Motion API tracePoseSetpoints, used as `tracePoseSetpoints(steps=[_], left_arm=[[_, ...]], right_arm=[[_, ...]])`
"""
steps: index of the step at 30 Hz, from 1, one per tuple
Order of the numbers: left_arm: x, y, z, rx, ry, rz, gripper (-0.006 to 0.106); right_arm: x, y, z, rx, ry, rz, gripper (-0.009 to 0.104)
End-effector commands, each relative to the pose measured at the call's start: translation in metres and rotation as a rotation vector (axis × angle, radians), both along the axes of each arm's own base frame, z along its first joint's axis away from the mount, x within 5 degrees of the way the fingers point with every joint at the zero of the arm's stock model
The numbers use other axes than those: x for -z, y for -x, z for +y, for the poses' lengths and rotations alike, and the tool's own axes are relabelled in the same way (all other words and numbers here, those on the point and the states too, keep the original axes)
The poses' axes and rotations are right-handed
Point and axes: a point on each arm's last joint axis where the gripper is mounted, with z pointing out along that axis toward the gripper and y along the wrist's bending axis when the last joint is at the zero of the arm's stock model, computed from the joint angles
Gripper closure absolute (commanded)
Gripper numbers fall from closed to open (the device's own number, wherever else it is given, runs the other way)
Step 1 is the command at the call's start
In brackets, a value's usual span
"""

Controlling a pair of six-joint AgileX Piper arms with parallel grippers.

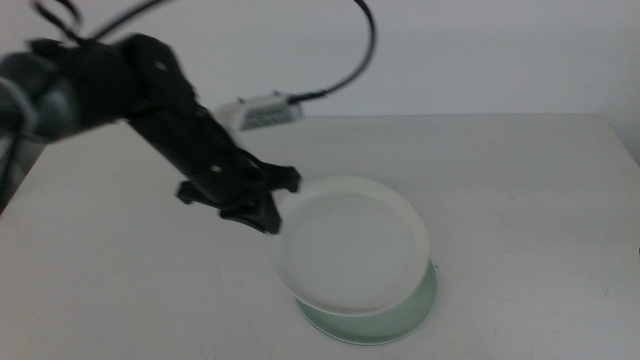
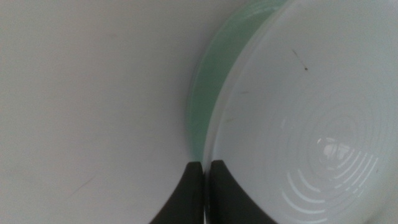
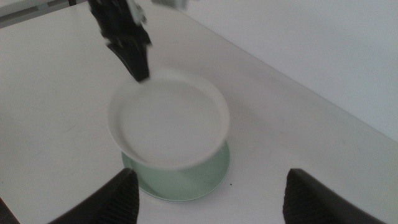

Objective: Stack the three bowls on top of each other.

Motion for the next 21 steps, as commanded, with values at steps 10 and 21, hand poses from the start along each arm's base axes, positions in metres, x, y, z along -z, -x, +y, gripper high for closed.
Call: tracePoseSetpoints(steps=[10,21], left_arm=[[0.013,-0.013,-0.032,-0.022,0.054,-0.025,0.095],[-0.032,-0.006,-0.025,0.016,0.079,-0.086,0.014]], right_arm=[[-0.012,-0.002,0.000,0.009,-0.034,-0.075,0.036],[-0.012,-0.002,0.000,0.009,-0.033,-0.074,0.036]])
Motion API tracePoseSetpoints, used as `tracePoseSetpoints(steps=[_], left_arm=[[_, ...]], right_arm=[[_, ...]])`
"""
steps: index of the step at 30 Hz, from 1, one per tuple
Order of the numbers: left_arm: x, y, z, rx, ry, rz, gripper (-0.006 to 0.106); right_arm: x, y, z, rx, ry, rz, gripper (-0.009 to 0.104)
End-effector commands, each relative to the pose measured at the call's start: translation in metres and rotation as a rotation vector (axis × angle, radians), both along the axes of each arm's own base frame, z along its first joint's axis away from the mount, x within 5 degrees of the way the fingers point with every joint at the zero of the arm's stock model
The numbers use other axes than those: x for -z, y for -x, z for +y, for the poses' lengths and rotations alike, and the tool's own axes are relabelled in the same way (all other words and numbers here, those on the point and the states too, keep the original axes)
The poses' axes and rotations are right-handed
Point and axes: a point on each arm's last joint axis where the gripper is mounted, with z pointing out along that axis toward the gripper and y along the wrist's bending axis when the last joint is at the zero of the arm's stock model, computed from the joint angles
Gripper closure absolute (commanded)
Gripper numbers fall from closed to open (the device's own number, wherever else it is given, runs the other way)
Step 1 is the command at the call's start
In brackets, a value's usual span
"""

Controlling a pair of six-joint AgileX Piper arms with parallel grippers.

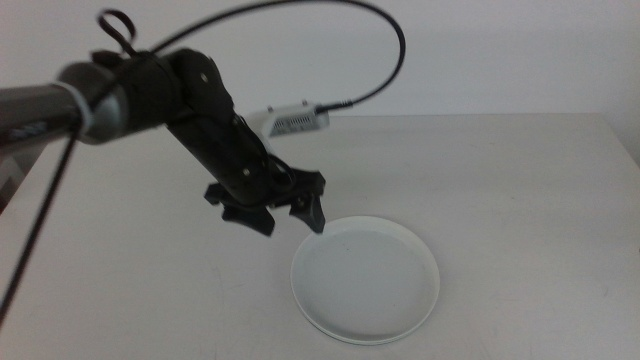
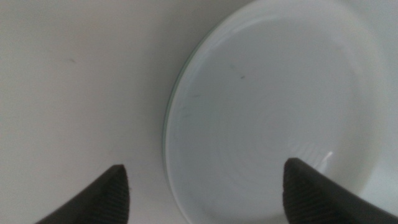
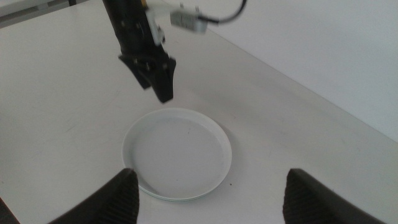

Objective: Stack the three bowls on top of each other.

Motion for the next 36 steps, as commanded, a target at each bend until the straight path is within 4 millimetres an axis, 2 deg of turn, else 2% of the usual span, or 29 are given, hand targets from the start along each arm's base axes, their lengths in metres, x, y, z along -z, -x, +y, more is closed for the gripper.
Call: tracePoseSetpoints(steps=[1,5,9,13,18,23,36], left_arm=[[-0.057,0.010,0.005,-0.028,0.071,-0.126,0.014],[-0.095,0.028,0.023,-0.063,-0.008,-0.247,0.014],[-0.132,0.055,0.043,-0.044,-0.080,-0.350,0.014],[-0.170,0.081,0.065,-0.102,-0.137,-0.508,0.014],[-0.204,0.110,0.091,-0.224,-0.197,-0.634,0.014],[-0.218,0.125,0.106,-0.254,-0.253,-0.713,0.014],[-0.224,0.126,0.111,-0.256,-0.296,-0.776,0.014]], right_arm=[[-0.012,-0.002,0.000,0.009,-0.033,-0.074,0.036],[-0.012,-0.002,0.000,0.009,-0.033,-0.074,0.036],[-0.012,-0.002,0.000,0.009,-0.033,-0.073,0.036],[-0.012,-0.002,0.000,0.009,-0.033,-0.073,0.036],[-0.012,-0.002,0.000,0.009,-0.032,-0.073,0.036],[-0.012,-0.002,0.000,0.009,-0.032,-0.073,0.036],[-0.015,-0.004,0.000,0.019,-0.052,-0.107,0.036]])
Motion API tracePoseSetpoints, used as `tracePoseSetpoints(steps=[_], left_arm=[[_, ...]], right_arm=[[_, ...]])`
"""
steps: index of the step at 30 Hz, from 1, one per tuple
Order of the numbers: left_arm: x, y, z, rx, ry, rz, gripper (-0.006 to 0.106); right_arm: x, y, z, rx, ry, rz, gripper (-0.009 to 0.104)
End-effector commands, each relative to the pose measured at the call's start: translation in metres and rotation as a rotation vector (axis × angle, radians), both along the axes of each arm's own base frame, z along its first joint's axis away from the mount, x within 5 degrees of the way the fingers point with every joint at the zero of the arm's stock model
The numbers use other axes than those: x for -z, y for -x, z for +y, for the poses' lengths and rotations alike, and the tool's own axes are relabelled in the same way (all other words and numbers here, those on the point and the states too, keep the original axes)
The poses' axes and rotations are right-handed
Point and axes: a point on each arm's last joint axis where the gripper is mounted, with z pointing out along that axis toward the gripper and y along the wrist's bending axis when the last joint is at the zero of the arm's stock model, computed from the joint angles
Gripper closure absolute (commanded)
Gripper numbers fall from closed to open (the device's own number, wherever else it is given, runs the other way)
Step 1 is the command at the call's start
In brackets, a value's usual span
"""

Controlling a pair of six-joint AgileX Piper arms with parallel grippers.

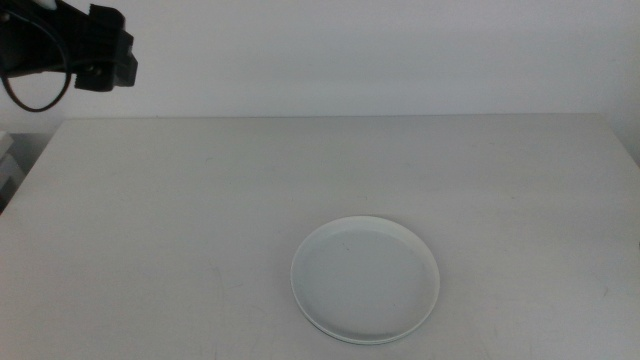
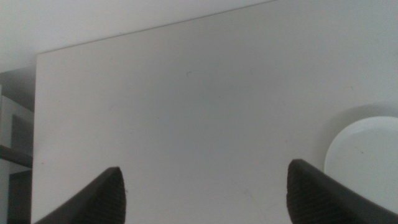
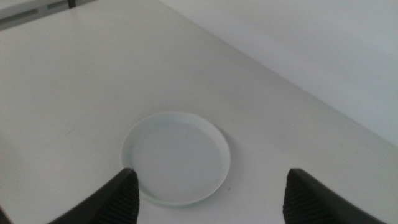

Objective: Stack the three bowls on top of each other.

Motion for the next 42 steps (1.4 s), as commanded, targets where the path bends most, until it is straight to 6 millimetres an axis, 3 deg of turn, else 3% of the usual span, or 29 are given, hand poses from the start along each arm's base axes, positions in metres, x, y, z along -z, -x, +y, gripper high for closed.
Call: tracePoseSetpoints(steps=[1,8,11,13,15,19,20,22,24,28,33,36,42], left_arm=[[-0.021,0.007,0.005,-0.002,0.023,-0.124,0.015],[-0.021,0.007,0.007,-0.009,0.004,-0.128,0.017],[-0.022,0.007,0.007,-0.009,0.006,-0.129,0.023],[-0.022,0.006,0.006,-0.008,0.010,-0.136,0.035],[-0.023,0.006,0.006,-0.009,0.018,-0.146,0.054],[-0.024,0.005,0.007,-0.034,0.037,-0.155,0.097],[-0.024,0.005,0.008,-0.043,0.031,-0.159,0.100],[-0.025,0.005,0.009,-0.051,0.012,-0.169,0.101],[-0.025,0.004,0.010,-0.053,0.002,-0.179,0.101],[-0.025,0.005,0.011,-0.062,0.002,-0.167,0.101],[-0.034,0.017,0.020,-0.132,0.041,-0.211,0.101],[-0.034,0.034,0.029,-0.168,0.051,-0.208,0.101],[-0.006,0.082,0.047,-0.178,0.093,-0.223,0.101]], right_arm=[[-0.015,-0.004,0.000,0.019,-0.054,-0.103,0.036],[-0.012,-0.001,0.002,-0.002,-0.069,-0.050,0.036],[-0.013,-0.003,0.003,0.007,-0.081,-0.057,0.036],[-0.015,-0.007,0.004,0.031,-0.123,-0.058,0.040],[-0.016,-0.015,0.006,0.056,-0.157,-0.050,0.048],[-0.014,-0.037,0.011,0.120,-0.193,-0.018,0.077],[-0.014,-0.043,0.013,0.136,-0.211,-0.016,0.085],[-0.016,-0.057,0.018,0.175,-0.288,0.001,0.096],[-0.022,-0.069,0.021,0.208,-0.350,0.010,0.096],[-0.031,-0.099,0.025,0.280,-0.308,0.023,0.096],[-0.041,-0.127,0.004,0.446,-0.234,0.054,0.096],[-0.043,-0.126,-0.018,0.539,-0.200,0.060,0.096],[-0.050,-0.089,-0.038,0.627,-0.178,0.074,0.096]])
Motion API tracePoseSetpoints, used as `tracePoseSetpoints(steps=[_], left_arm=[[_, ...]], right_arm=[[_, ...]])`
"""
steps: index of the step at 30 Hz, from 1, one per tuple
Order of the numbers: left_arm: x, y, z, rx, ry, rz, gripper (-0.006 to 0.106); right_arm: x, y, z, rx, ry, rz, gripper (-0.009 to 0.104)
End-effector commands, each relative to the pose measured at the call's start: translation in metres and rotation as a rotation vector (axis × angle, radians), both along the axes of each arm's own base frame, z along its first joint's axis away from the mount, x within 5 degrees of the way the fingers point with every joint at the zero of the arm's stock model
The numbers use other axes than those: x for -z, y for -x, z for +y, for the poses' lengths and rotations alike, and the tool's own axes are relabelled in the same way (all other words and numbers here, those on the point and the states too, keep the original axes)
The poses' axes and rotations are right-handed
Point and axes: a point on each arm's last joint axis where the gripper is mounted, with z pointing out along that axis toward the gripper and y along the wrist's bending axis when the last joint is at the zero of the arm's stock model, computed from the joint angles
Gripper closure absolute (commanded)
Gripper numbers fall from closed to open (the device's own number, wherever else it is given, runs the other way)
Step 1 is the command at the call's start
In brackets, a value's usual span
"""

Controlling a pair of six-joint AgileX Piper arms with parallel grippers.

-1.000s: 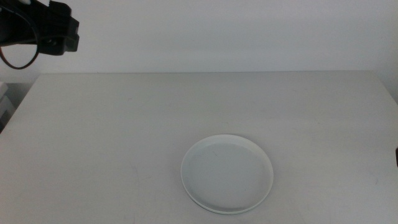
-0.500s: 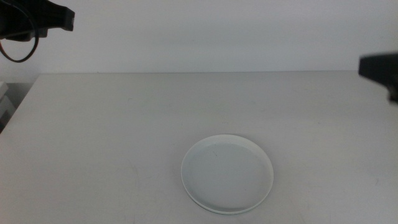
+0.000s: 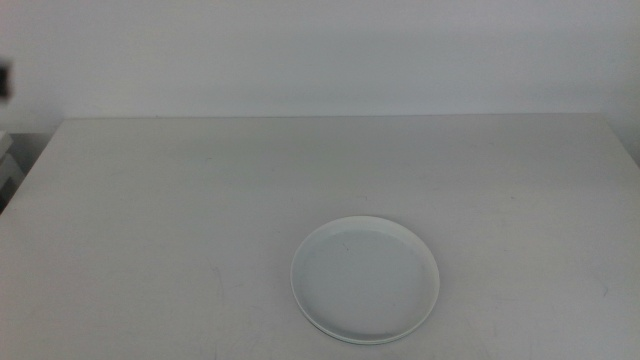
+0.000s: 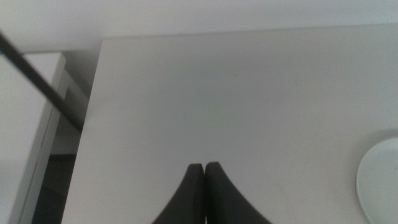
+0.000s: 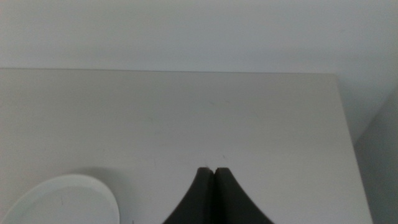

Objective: Stack the three bowls on top of each other.

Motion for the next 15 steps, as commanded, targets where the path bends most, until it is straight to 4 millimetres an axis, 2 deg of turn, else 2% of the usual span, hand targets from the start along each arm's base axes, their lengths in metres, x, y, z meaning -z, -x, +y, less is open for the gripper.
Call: tracePoseSetpoints(steps=[1,4,5,8,12,15], left_arm=[[-0.004,0.022,0.010,0.000,0.039,-0.124,0.101],[0.006,0.041,0.018,-0.002,0.044,-0.137,0.099],[0.010,0.050,0.022,-0.007,0.045,-0.133,0.098],[0.009,0.062,0.027,-0.012,0.049,-0.154,0.098],[0.007,0.068,0.035,-0.049,0.000,-0.180,0.097],[0.007,0.067,0.040,-0.064,-0.078,-0.175,0.087]], right_arm=[[-0.019,0.020,-0.005,0.014,0.022,-0.080,0.096],[-0.019,0.042,-0.007,0.016,0.038,-0.040,0.092],[-0.021,0.054,-0.009,0.024,0.051,-0.046,0.087],[-0.026,0.072,-0.009,0.026,0.024,-0.089,0.076],[-0.032,0.093,-0.010,0.035,-0.001,-0.150,0.061],[-0.034,0.104,-0.011,0.037,0.000,-0.182,0.050]])
